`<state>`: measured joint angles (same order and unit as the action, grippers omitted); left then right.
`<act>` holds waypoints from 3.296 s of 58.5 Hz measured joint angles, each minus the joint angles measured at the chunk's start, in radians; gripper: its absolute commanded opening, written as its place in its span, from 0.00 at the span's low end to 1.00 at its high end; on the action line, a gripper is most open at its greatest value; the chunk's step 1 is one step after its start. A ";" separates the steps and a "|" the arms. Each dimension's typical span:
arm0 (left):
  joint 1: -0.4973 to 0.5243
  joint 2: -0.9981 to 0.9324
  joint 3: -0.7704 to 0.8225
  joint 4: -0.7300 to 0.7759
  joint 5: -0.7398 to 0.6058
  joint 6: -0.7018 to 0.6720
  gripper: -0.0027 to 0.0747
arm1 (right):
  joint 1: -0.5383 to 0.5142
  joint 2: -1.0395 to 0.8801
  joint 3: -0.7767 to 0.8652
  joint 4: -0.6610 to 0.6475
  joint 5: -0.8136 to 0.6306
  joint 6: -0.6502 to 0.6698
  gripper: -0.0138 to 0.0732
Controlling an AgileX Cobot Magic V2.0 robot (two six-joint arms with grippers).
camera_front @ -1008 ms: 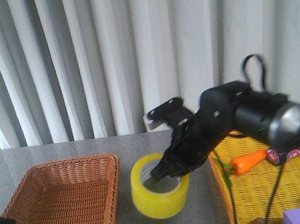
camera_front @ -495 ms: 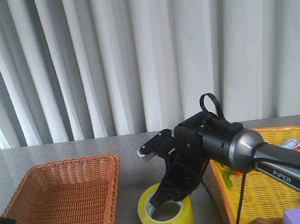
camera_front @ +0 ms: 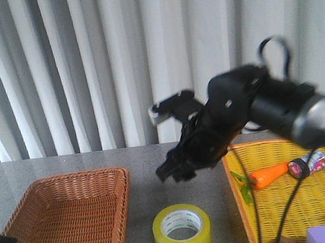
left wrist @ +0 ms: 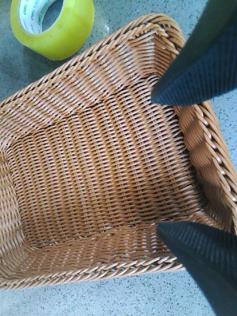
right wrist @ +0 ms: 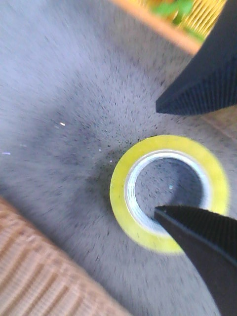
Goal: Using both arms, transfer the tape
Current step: 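Open the right gripper and withdraw it upward away from the tape, then reach the left gripper over the tape roll and grasp its rim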
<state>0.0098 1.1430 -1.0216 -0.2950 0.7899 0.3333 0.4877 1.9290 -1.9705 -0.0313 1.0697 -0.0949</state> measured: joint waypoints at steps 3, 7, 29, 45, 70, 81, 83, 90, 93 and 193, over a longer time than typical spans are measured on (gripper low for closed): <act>0.000 0.000 0.000 0.000 0.000 0.000 0.67 | 0.000 -0.047 0.011 0.008 0.012 0.001 0.64; 0.000 0.000 0.000 0.000 0.000 0.000 0.67 | 0.000 -0.121 0.053 0.013 0.010 0.005 0.64; 0.000 0.000 0.000 0.000 0.000 0.000 0.67 | 0.000 -0.577 0.627 -0.006 -0.253 0.103 0.64; 0.000 0.000 0.000 0.000 0.000 0.000 0.67 | 0.000 -0.893 0.963 -0.034 -0.274 0.208 0.64; 0.000 0.000 0.000 0.000 0.000 0.000 0.67 | 0.000 -1.316 1.284 -0.038 -0.267 0.266 0.64; 0.000 0.000 0.000 0.000 0.000 0.000 0.67 | 0.000 -1.370 1.294 -0.041 -0.264 0.266 0.64; 0.000 0.000 0.000 0.000 -0.001 0.000 0.67 | 0.000 -1.370 1.294 -0.041 -0.264 0.266 0.64; 0.000 0.000 -0.002 -0.025 -0.040 0.020 0.67 | 0.000 -1.370 1.295 -0.041 -0.264 0.266 0.64; 0.000 0.000 -0.009 -0.046 -0.047 0.048 0.67 | 0.000 -1.370 1.295 -0.041 -0.264 0.266 0.64; -0.506 1.173 -1.137 0.181 0.273 -0.008 0.51 | 0.000 -1.370 1.296 -0.041 -0.262 0.266 0.64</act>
<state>-0.4965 2.3164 -2.1586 -0.1136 1.0626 0.3250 0.4877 0.5590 -0.6745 -0.0722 0.8077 0.1711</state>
